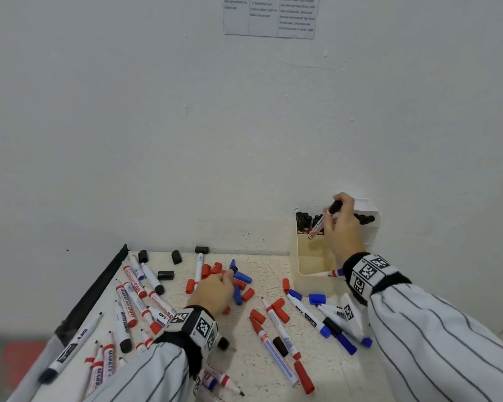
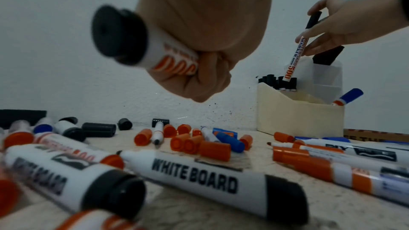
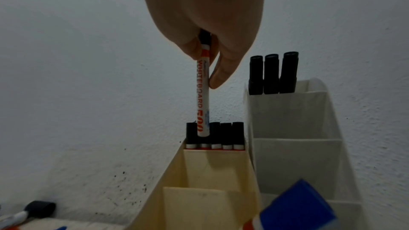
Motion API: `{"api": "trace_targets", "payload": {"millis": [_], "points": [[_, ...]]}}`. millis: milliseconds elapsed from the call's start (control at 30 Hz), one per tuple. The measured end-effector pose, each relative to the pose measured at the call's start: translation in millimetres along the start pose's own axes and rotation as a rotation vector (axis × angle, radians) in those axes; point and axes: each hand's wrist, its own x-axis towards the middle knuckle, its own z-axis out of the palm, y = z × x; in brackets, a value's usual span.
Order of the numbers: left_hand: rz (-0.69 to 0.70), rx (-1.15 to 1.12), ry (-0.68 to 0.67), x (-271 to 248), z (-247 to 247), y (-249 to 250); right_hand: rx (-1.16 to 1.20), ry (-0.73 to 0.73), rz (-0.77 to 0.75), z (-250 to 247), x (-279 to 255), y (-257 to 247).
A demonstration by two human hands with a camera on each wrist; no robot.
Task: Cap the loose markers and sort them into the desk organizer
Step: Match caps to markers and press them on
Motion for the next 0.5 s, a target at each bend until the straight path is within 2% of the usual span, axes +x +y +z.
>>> {"api": "trace_targets", "payload": {"millis": [200, 300, 500], "points": [[0.063, 0.110, -0.047, -2.5, -14.6, -15.7, -0.006, 0.080, 0.009, 8.6, 22.3, 2.0], [0.027, -0.072, -0.035, -3.8, -15.8, -24.9, -0.044, 0.033, 0.023, 13.9, 27.6, 10.0], [0.013, -0.088, -0.044, 4.5, -13.3, -32.2, -0.174, -0.026, 0.009, 28.4, 39.5, 21.1]]}}
